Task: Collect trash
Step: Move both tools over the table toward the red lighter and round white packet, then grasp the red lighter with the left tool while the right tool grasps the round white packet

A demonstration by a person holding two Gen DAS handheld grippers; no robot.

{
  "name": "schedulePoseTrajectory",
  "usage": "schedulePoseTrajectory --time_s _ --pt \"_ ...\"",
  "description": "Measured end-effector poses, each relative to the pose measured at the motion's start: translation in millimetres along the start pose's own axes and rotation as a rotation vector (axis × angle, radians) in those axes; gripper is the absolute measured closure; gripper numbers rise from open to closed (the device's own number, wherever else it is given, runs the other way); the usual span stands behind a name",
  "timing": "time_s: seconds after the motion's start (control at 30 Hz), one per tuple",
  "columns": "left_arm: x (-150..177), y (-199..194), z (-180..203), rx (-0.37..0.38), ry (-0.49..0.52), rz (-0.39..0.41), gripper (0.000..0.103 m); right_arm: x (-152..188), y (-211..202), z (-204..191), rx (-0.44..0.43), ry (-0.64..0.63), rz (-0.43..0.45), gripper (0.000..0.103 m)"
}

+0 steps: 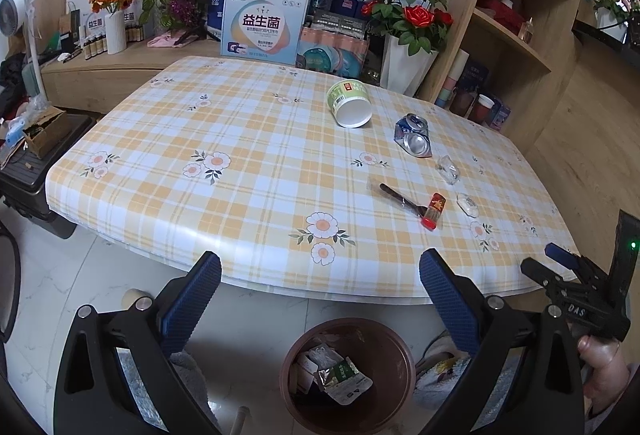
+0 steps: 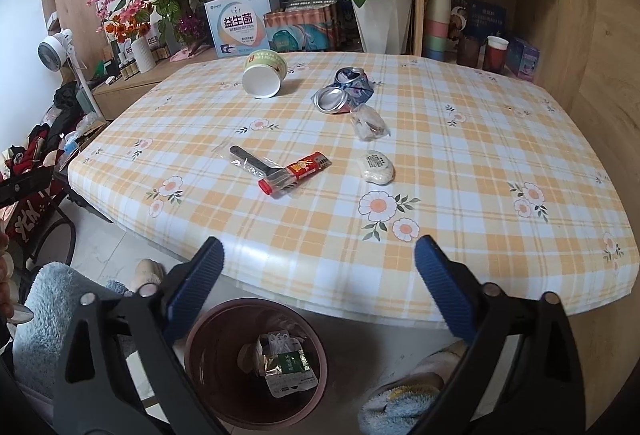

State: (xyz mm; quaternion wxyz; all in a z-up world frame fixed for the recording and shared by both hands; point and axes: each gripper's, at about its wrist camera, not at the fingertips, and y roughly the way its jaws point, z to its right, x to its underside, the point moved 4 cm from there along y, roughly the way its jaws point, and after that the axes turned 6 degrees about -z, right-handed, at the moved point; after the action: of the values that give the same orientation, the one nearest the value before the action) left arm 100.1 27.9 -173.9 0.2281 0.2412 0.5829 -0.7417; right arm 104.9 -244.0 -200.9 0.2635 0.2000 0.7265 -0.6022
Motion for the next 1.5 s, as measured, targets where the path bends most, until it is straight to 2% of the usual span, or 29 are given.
schedulePoseTrajectory --time_s 0.03,0.17,0.4,0.53,0.77,0.9,1.0,1.07,1.13,1.27,1.33,1.5 --pt "-0.5 2.4 0.4 -0.001 0.004 -0.001 0.006 -2.5 4.1 3.2 -0.002 0.001 -0.009 0.021" --pt "-3.8 13.3 3.1 0.002 0.018 -0.007 0.006 -18.7 25.2 25.5 -0.008 0.033 -0.032 0.025" --pt "-11.5 44.3 16.3 0.021 0.070 -0.040 0.006 -47.9 74.9 54.1 0.003 0.021 -0.087 0.041" --pt "-21.0 66.2 36.6 0.059 0.144 -0.059 0.016 -61.1 107.3 62.6 0.000 0.019 -0.129 0.046" --pt "-37.1 101.1 67.6 0.106 0.221 -0.070 0.021 -76.5 148.3 72.0 -0.020 0.073 -0.194 0.053" --pt "-40.4 117.3 78.2 0.123 0.237 -0.090 0.024 -81.1 153.6 64.3 0.012 0.013 -0.207 0.053" --pt "-41.9 127.2 86.9 0.139 0.254 -0.102 0.027 -80.5 156.4 55.6 0.062 -0.079 -0.218 0.056" --pt "-42.8 134.3 94.3 0.160 0.264 -0.113 0.028 -79.6 154.8 53.6 0.046 -0.097 -0.219 0.063" --pt "-43.7 141.8 103.4 0.182 0.282 -0.127 0.031 -78.6 153.7 54.7 0.045 -0.109 -0.223 0.063" --pt "-45.5 163.2 127.0 0.229 0.334 -0.179 0.038 -74.9 147.5 61.4 0.016 -0.082 -0.198 0.063" --pt "-48.2 175.6 139.1 0.234 0.367 -0.195 0.044 -74.2 142.4 65.1 0.005 -0.052 -0.177 0.063" --pt "-56.5 201.2 165.6 0.230 0.439 -0.225 0.048 -72.7 130.9 72.4 -0.027 0.019 -0.137 0.063"
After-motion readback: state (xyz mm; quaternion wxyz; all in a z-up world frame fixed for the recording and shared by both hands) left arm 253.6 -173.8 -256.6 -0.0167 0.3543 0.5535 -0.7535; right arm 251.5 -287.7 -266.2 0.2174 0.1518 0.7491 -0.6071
